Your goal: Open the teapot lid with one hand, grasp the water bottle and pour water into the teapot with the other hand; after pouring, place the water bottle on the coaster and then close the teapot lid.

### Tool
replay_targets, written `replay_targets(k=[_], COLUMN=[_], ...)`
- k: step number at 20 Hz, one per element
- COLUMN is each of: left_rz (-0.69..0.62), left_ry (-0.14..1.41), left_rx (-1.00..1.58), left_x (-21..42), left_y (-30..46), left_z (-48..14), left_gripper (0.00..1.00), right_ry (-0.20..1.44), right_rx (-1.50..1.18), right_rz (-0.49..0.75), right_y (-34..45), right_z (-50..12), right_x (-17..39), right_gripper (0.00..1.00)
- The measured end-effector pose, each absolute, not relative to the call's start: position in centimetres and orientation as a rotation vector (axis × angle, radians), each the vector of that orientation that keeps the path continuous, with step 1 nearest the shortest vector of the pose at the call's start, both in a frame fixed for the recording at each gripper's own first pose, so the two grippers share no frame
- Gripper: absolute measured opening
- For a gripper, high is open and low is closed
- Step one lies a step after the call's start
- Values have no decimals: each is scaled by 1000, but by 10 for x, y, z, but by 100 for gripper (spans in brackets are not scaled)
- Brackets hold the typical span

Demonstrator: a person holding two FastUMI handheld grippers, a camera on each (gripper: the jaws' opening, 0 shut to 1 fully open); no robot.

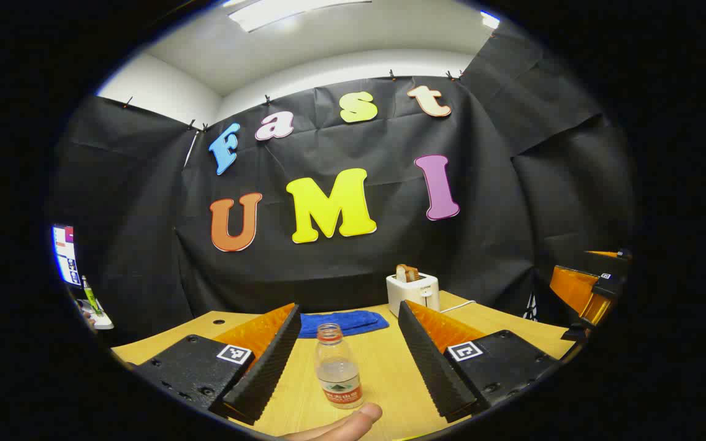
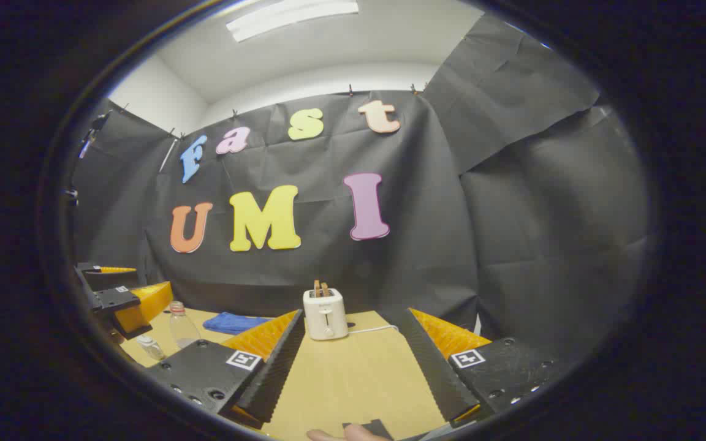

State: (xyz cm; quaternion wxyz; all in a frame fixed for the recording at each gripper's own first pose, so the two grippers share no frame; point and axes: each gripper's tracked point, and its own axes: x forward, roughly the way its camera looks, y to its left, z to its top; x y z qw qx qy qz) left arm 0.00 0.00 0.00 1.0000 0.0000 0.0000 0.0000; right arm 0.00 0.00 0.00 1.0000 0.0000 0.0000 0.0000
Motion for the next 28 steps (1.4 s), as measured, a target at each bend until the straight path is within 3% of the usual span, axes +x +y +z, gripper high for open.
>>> replay_targets(k=[2, 4, 5, 6, 7, 9, 13, 28], left_rz=[-24, -8, 14, 27, 40, 62, 107, 162], left_ry=[31, 14, 9, 16, 23, 39, 93, 159], left_rx=[-52, -105, -120, -130, -137, -122, -80, -150], left_x=[7, 7, 6, 4, 2, 1, -9, -20], left_y=[20, 51, 69, 84, 97, 122, 162, 207], left_z=[-8, -5, -5, -8, -13, -22, -43, -81], left_gripper=[96, 100, 95, 100, 100, 100, 100, 100], right_ry=[38, 58, 56, 52, 50, 53, 78, 109], right_rx=[-29, -64, -81, -100, -121, -160, -112, -74], right_rz=[-20, -15, -8, 7, 35, 64, 130, 142], right_y=[20, 47, 62, 76, 94, 119, 161, 173], right_z=[-6, -8, -6, -3, -4, -11, -26, -38], right_x=[9, 11, 10, 6, 2, -1, -4, -10], right_gripper=[99, 95, 95, 95, 99, 93, 97, 95])
